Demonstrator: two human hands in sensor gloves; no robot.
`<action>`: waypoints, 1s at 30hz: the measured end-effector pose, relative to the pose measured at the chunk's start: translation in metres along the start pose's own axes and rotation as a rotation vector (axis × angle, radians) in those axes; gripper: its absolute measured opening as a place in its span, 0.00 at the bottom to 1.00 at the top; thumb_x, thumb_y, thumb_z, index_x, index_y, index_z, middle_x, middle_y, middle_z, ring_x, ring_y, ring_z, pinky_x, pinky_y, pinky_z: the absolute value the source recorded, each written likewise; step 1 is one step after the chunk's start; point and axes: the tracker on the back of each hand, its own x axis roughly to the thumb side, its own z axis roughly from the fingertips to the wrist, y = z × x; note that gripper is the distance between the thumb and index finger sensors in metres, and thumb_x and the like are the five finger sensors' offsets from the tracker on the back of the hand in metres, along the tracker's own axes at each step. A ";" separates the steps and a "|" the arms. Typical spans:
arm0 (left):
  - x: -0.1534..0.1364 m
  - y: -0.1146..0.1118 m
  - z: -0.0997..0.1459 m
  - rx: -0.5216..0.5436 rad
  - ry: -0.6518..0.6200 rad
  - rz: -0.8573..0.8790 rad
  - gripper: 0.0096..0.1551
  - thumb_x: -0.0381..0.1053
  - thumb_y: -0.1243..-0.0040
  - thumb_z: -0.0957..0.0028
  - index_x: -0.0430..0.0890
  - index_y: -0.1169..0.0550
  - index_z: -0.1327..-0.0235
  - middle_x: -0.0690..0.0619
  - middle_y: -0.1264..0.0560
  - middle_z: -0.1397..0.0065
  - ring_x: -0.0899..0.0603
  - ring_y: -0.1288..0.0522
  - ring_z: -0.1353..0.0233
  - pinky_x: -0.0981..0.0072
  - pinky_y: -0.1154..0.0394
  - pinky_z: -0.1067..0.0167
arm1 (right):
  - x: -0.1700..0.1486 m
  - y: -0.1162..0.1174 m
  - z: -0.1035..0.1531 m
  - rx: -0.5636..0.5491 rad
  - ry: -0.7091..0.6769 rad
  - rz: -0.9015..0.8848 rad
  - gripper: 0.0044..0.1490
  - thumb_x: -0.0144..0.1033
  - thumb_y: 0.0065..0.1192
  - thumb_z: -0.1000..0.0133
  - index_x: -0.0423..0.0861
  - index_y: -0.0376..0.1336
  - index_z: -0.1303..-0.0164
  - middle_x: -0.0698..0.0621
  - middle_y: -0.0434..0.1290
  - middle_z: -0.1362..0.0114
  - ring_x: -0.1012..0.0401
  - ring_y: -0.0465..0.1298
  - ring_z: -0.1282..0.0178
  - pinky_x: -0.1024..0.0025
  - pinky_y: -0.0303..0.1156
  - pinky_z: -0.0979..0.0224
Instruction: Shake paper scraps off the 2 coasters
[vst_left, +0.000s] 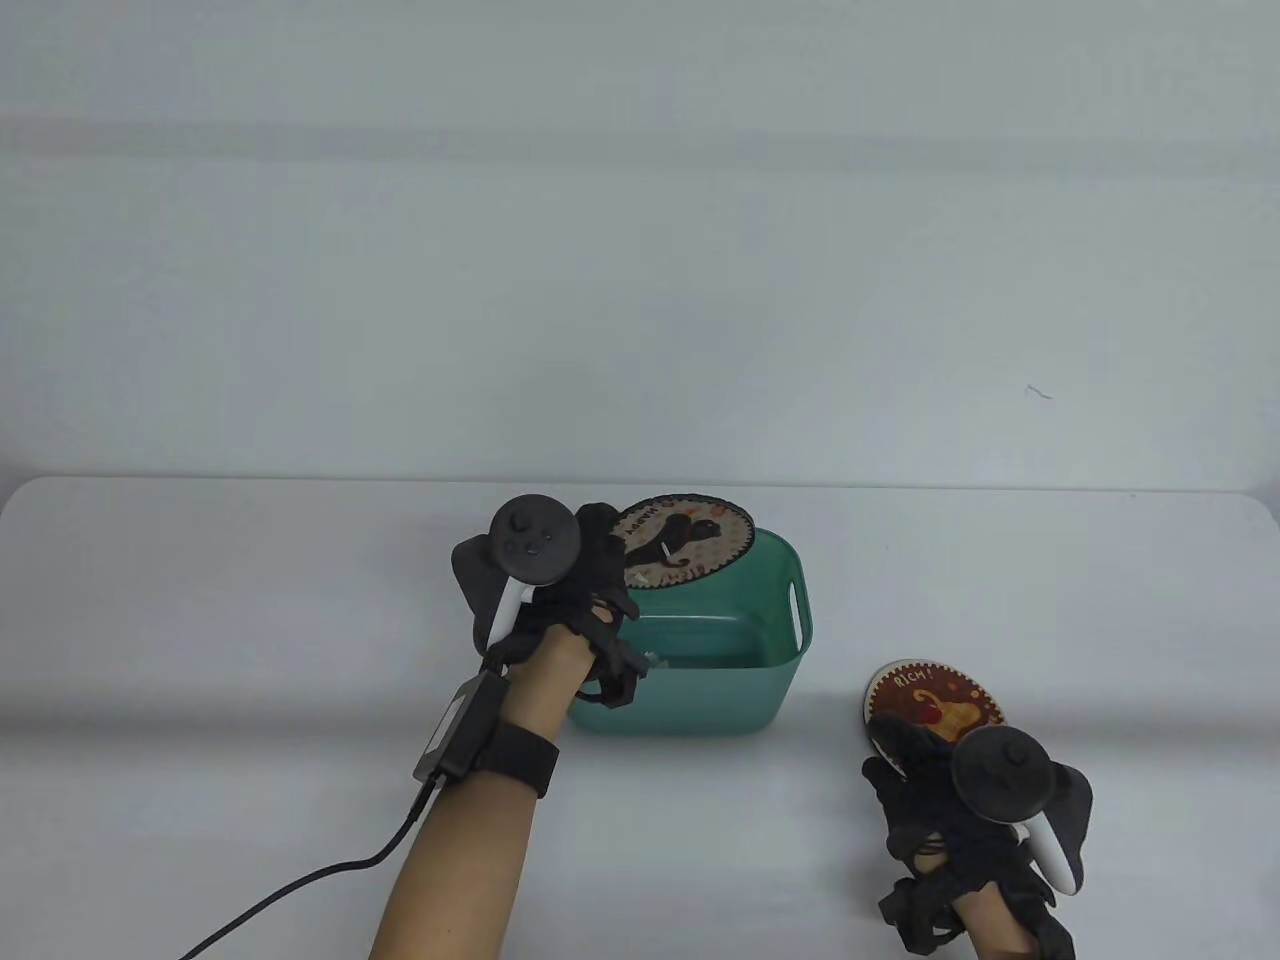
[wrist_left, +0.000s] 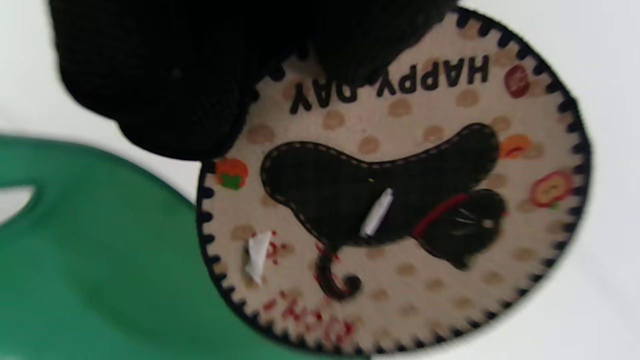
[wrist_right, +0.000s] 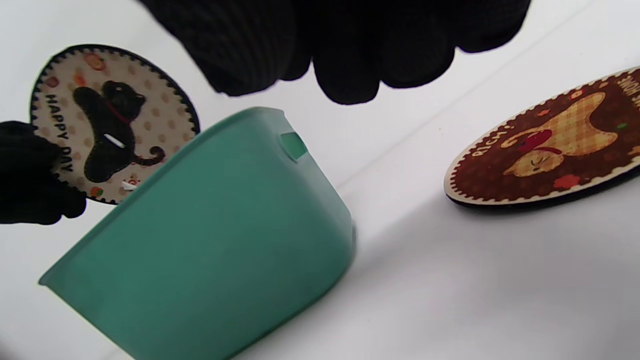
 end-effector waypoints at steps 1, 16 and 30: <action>-0.001 -0.004 -0.003 -0.217 0.072 -0.076 0.22 0.44 0.39 0.50 0.41 0.28 0.44 0.40 0.24 0.43 0.35 0.17 0.52 0.54 0.18 0.58 | 0.000 0.001 0.000 0.004 0.001 0.004 0.31 0.39 0.62 0.49 0.51 0.55 0.36 0.47 0.64 0.30 0.50 0.65 0.34 0.53 0.61 0.34; -0.011 0.000 -0.006 0.017 -0.002 -0.027 0.22 0.42 0.34 0.55 0.37 0.24 0.49 0.36 0.20 0.49 0.33 0.14 0.59 0.52 0.16 0.65 | 0.001 0.016 -0.003 0.077 0.029 0.021 0.33 0.41 0.61 0.49 0.51 0.53 0.34 0.46 0.63 0.29 0.49 0.64 0.33 0.53 0.60 0.33; -0.027 -0.001 -0.003 -0.085 0.040 0.132 0.22 0.45 0.39 0.50 0.41 0.28 0.45 0.40 0.23 0.45 0.37 0.16 0.54 0.57 0.16 0.60 | 0.120 -0.011 -0.039 -0.132 -0.196 0.108 0.34 0.41 0.60 0.48 0.56 0.52 0.33 0.47 0.59 0.26 0.50 0.61 0.30 0.52 0.58 0.30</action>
